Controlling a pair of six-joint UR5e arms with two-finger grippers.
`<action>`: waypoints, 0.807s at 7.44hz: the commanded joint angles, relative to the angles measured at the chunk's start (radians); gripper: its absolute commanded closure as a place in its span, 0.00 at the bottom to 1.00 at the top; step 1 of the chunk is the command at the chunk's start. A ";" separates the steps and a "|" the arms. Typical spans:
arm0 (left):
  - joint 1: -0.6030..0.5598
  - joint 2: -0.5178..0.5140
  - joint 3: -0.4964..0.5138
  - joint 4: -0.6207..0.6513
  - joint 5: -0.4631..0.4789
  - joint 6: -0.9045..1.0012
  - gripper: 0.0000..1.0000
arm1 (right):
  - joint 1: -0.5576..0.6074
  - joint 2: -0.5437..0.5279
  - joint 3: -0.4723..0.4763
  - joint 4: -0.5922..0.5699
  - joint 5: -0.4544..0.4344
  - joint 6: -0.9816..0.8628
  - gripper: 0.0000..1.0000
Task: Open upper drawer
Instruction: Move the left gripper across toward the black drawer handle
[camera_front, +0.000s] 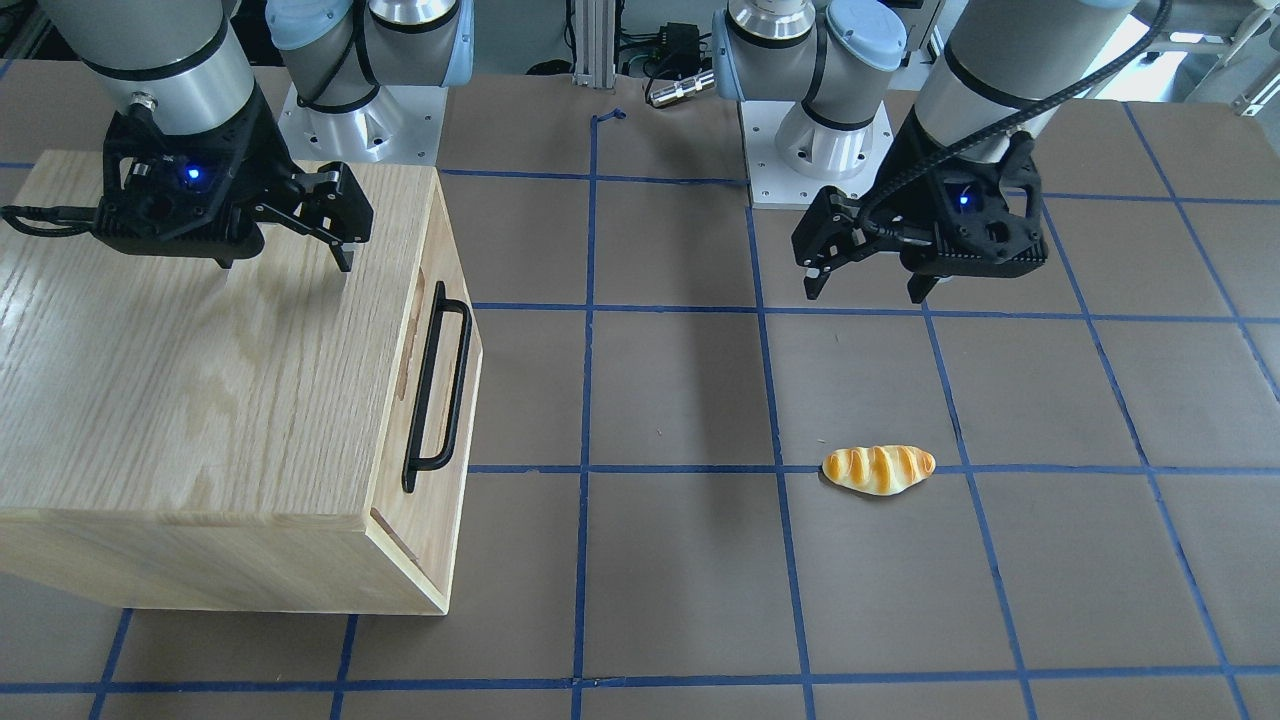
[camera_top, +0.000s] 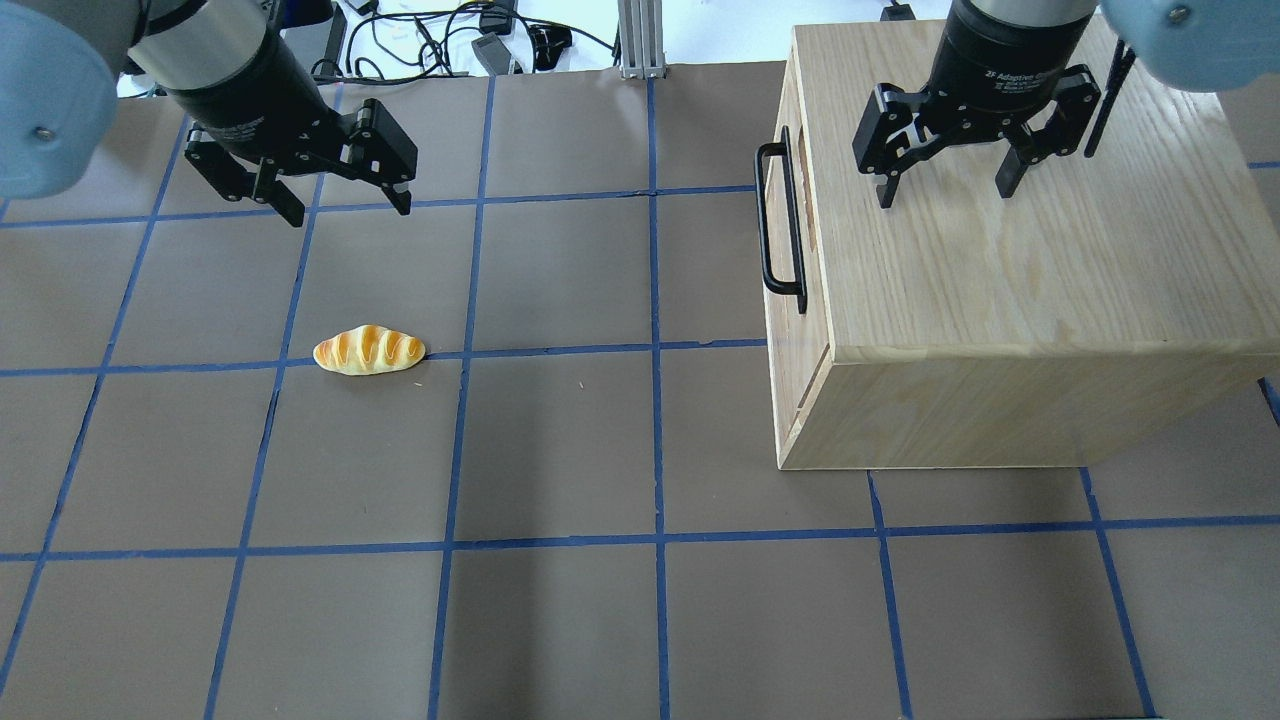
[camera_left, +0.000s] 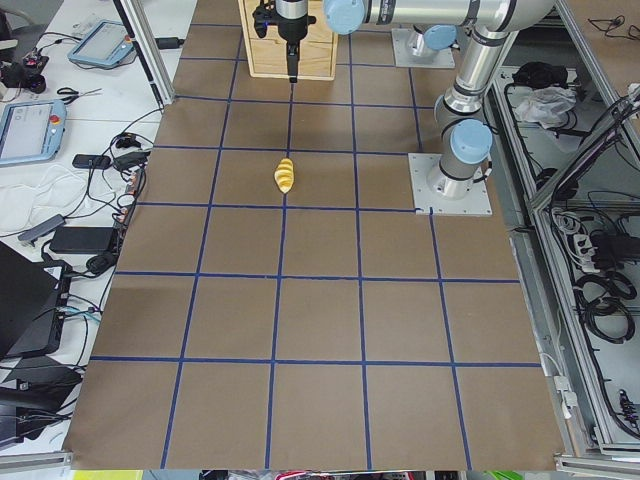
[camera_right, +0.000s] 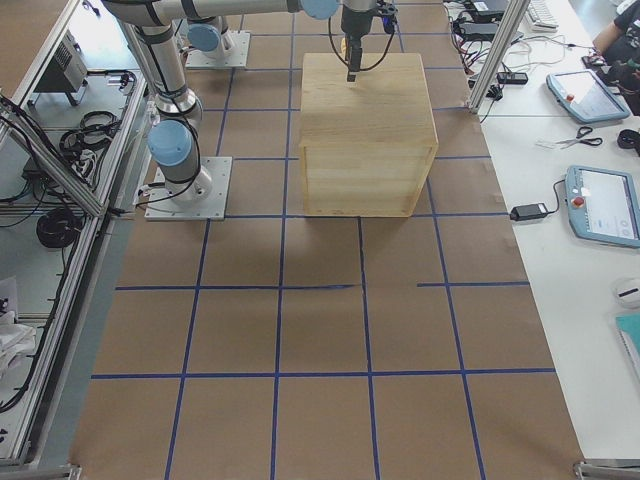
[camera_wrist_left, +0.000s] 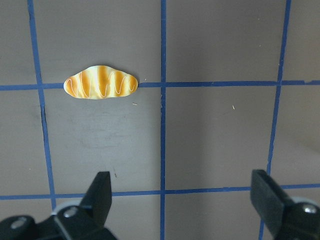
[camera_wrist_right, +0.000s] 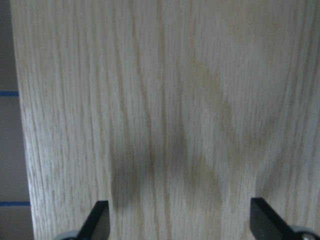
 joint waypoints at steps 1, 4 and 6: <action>-0.089 -0.043 0.000 0.096 -0.028 -0.141 0.00 | 0.000 0.000 0.000 0.000 0.000 0.001 0.00; -0.205 -0.107 0.000 0.207 -0.123 -0.336 0.00 | 0.000 0.000 0.000 0.000 0.000 0.000 0.00; -0.241 -0.155 0.005 0.268 -0.129 -0.352 0.00 | 0.000 0.000 0.000 0.000 0.000 0.001 0.00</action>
